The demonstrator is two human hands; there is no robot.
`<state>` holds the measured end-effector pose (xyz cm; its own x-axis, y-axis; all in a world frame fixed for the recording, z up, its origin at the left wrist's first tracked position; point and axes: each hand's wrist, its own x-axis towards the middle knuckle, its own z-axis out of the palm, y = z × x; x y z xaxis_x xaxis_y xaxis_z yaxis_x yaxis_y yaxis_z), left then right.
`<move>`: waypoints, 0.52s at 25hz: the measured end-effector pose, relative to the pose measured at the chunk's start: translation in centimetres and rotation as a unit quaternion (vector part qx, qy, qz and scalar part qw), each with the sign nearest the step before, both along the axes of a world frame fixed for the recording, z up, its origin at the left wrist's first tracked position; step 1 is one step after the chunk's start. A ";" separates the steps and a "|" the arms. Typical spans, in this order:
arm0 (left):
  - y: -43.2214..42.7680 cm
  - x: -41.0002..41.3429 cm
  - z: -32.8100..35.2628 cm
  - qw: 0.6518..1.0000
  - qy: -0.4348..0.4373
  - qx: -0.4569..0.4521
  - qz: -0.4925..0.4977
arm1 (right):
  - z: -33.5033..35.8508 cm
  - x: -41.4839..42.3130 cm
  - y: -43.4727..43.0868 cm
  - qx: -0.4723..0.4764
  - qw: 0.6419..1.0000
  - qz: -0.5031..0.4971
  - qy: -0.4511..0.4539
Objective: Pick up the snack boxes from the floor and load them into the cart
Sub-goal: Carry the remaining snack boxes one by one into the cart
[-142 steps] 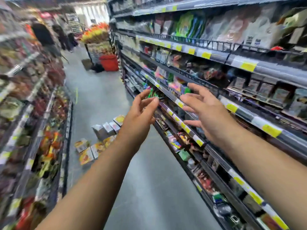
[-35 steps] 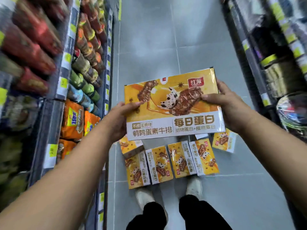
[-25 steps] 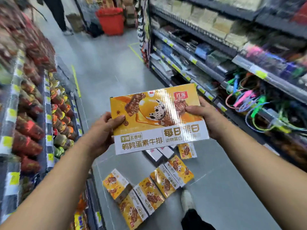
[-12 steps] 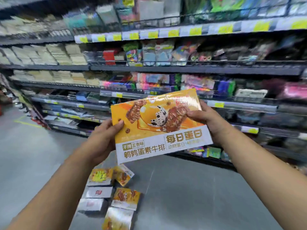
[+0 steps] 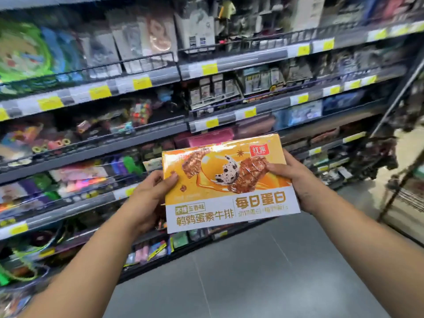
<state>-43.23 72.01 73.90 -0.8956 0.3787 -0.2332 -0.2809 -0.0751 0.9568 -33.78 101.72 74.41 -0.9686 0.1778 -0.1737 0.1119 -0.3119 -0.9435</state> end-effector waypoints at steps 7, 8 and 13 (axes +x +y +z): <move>24.3 -7.7 -1.3 0.971 -0.008 0.019 -0.240 | -0.1 5.2 16.5 -0.007 0.977 -0.211 -0.015; 27.9 -8.4 -1.3 0.962 -0.003 0.017 -0.272 | -0.1 5.9 18.5 -0.011 0.969 -0.245 -0.016; 44.0 -9.4 -1.6 0.911 0.002 -0.003 -0.412 | -0.9 9.8 26.5 -0.037 0.918 -0.395 -0.025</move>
